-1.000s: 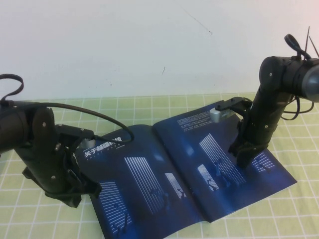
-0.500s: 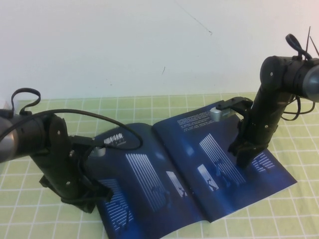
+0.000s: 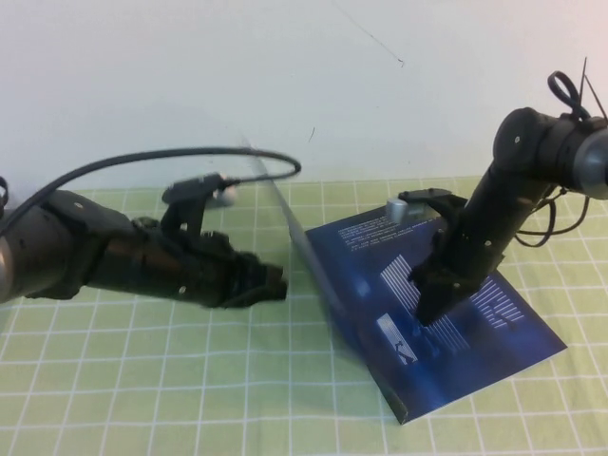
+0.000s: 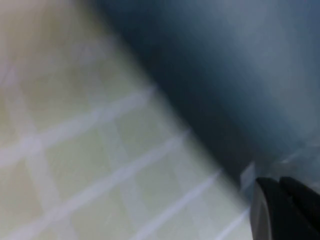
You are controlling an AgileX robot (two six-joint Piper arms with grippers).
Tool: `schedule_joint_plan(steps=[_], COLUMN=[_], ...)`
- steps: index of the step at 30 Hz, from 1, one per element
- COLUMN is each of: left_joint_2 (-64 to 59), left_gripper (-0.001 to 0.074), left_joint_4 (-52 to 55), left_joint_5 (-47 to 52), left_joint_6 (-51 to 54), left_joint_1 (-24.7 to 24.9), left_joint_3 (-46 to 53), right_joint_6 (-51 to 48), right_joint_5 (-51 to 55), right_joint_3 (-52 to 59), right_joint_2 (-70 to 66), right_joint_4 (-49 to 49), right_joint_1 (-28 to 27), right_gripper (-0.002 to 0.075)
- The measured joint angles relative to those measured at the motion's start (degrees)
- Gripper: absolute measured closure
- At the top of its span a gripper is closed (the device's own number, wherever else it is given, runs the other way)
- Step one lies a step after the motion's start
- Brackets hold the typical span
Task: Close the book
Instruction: 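Close the open booklet and leave it lying on the table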
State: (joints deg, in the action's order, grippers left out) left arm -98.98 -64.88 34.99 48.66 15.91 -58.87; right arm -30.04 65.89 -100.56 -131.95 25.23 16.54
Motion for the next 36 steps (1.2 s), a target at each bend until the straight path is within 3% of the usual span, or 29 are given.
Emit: schedule_joint_plan(steps=[4,7,12,21,28,36], left_joint_2=[0.5,0.5,-1.4,-8.4,-8.1,4.8], left_gripper=[0.0738,0.0738,0.0738,0.0738,0.0738,0.0738], left_joint_4=[-21.7,-29.3,-32.0,-32.2,-16.5,16.2], left_joint_5=[0.3,2.0,1.7,-7.6,-17.4,-11.7], left_joint_6=[16.7,24.2,25.1,26.0,19.0,-5.0], left_joint_1=[0.0,0.0,2.1,14.4,19.1,14.0], left_joint_3=[0.0,0.0,-0.6,-5.8,-9.0,-9.9], right_joint_6=[-1.8,-2.3,-0.8,-0.5,-1.9,-0.2], right_joint_5=[0.0,-1.9,-5.9,-5.0,0.1,4.8], right_joint_3=[0.0,0.0,0.0,0.0,0.0,2.4], right_joint_2=[0.4,2.8,11.3,30.0,42.0,52.8], right_joint_4=[6.7,4.4,-2.6,-4.4,-8.2,-18.7], right_joint_1=[0.1,0.1,-2.4,-10.6,-11.7,-11.7], right_gripper=[0.0729,0.0729,0.0729,0.0729,0.0729,0.0729])
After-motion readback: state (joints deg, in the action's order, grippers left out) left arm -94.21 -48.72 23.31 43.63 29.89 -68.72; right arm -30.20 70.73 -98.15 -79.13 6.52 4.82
